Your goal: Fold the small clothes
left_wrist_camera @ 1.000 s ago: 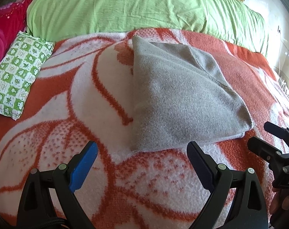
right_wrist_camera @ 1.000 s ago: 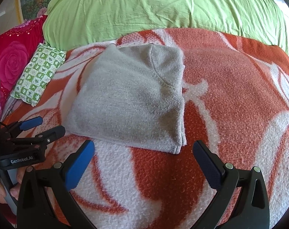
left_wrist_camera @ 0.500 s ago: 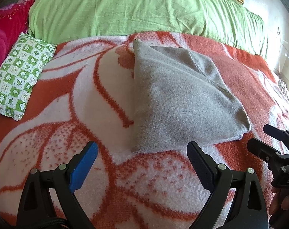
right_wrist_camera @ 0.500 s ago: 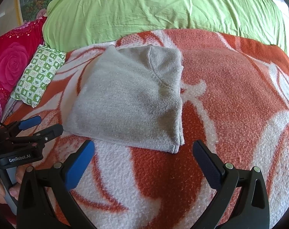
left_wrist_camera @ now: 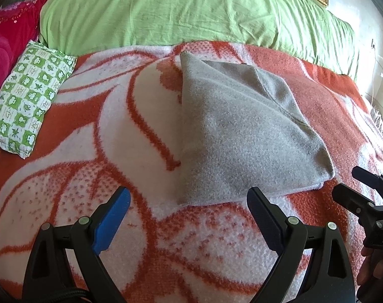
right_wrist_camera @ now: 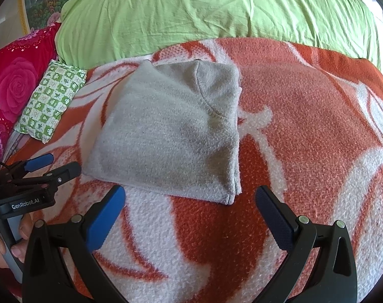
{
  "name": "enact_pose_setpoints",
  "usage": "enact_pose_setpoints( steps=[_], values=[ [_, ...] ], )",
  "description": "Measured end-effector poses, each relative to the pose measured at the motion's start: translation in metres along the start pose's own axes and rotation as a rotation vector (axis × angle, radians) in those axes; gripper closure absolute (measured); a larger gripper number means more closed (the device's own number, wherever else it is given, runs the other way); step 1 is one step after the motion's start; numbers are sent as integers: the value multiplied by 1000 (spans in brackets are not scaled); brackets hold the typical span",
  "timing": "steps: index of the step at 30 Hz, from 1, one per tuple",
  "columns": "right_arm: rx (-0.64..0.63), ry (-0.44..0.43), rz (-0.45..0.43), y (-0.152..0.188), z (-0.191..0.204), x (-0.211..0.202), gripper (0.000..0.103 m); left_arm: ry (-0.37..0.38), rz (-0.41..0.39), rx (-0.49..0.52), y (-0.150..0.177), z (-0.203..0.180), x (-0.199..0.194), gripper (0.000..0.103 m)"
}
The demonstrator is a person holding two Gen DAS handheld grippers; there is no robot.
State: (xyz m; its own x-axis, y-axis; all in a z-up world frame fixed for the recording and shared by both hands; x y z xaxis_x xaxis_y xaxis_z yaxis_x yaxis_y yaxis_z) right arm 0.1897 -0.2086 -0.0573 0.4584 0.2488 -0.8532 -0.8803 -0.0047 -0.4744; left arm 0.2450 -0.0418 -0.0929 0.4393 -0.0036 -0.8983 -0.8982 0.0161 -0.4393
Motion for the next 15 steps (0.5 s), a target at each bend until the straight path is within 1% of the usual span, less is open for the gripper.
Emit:
enact_pose_setpoints(
  steps=[15],
  values=[
    [6, -16, 6, -10, -5, 1, 1, 2, 11, -25, -4, -3, 3, 9]
  ],
)
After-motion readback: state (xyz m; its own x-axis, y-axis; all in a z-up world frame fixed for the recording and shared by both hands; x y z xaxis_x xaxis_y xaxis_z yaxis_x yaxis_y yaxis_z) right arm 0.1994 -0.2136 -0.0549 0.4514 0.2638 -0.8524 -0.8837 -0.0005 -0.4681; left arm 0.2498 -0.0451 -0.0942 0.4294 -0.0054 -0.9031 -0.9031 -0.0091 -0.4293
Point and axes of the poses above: each gripper's, at about its wrist camera, not at the fingertips, and x roughly the way its jaws point, z to its left, y to its underside, the point moved 8 cm from there along x, roughly the way its jaws point, and after that the axes turned 13 degrees about z, right-handed, at the moved point
